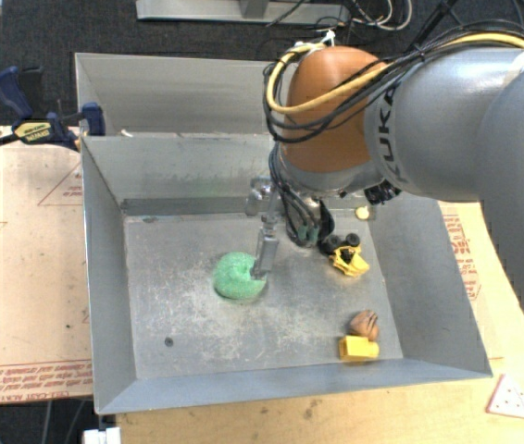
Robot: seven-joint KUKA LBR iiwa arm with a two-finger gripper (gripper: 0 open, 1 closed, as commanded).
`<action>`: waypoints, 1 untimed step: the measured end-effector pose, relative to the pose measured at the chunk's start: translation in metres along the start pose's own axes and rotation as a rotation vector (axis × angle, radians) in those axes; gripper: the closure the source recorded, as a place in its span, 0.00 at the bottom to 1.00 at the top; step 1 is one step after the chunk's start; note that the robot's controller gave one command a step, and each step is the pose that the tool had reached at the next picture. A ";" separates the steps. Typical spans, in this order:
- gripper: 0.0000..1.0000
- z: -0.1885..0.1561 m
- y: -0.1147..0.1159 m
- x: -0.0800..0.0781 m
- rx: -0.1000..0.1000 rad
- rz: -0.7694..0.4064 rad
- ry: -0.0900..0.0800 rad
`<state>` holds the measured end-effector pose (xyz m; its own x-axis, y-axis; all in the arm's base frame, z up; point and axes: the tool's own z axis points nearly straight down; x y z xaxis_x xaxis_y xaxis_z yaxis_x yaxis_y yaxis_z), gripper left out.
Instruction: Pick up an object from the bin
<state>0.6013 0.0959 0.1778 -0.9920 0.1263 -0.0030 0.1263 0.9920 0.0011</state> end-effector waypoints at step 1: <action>0.00 0.040 -0.009 -0.014 -0.002 -0.060 -0.006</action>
Offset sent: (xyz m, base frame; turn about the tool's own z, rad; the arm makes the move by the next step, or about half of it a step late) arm 0.0177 -0.0007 -0.0867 -0.1572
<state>0.6140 0.0857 0.1374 -0.9978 0.0661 -0.0091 0.0661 0.9978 0.0029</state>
